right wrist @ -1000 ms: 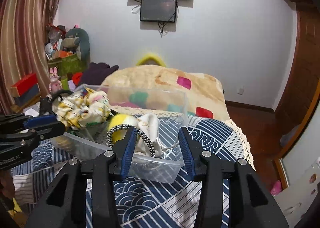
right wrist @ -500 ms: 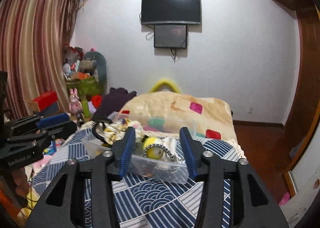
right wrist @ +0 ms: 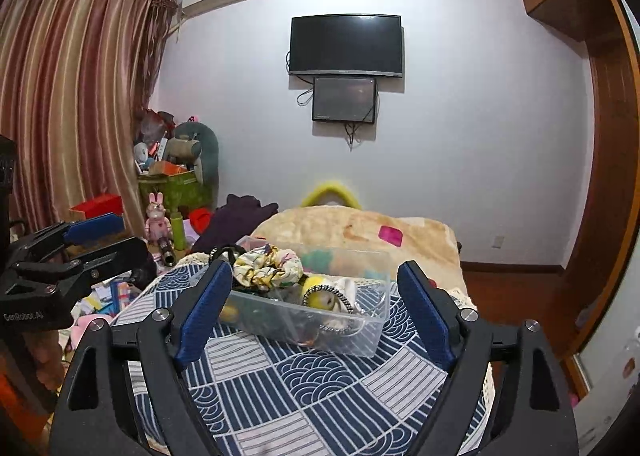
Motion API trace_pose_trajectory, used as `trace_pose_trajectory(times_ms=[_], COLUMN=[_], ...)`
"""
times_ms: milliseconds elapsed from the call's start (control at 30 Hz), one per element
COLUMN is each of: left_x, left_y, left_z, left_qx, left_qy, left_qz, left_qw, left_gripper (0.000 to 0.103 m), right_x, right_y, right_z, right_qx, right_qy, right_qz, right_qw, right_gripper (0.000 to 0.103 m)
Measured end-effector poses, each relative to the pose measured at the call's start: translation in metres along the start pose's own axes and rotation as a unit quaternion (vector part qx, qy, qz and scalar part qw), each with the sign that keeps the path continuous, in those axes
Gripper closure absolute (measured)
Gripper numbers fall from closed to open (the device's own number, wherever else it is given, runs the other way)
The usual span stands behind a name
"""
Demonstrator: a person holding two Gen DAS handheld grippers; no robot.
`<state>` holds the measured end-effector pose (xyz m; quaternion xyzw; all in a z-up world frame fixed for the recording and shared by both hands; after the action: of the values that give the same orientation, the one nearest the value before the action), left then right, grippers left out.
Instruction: Organize soft objects
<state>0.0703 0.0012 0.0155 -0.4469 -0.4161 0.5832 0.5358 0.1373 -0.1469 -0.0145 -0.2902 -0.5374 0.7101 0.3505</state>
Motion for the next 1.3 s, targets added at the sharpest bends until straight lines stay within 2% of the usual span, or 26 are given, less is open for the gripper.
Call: trace_pose_trajectory(times_ms=[100, 233, 367, 1300], left_x=[-0.001, -0.003, -0.006, -0.006], left_y=[0.003, 0.007, 0.01, 0.018], left_z=[0.005, 0.009, 0.009, 0.008], left_qx=[-0.008, -0.013, -0.014, -0.009], left_qy=[-0.005, -0.012, -0.014, -0.015], left_qz=[-0.001, -0.008, -0.011, -0.004], left_qw=[1.0, 0.9998, 0.9997, 0.9998], left_gripper=[0.003, 0.003, 0.003, 0.001], right_x=[0.0, 0.001, 0.001, -0.001], right_y=[0.001, 0.002, 0.004, 0.011], right_z=[0.004, 0.006, 0.009, 0.014], right_qx=[-0.007, -0.012, -0.021, -0.026], right_qy=[-0.003, -0.006, -0.002, -0.008], right_qz=[-0.007, -0.012, -0.012, -0.026], right_qw=[1.0, 1.0, 1.0, 0.999], right_gripper=[0.015, 0.013, 0.001, 0.001])
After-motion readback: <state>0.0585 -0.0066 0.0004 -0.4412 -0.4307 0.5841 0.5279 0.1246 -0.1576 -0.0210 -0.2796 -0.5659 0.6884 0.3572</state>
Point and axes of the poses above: each gripper's, at about its wrist camera, not at the fingertips, and z roughly against the way its jaws point, x to its left, y to its underside, the point moved 7 cm from there along -z, roughly the way its jaws point, and after that the axes turned 4 degrees about -y, right-handed, at the moved point
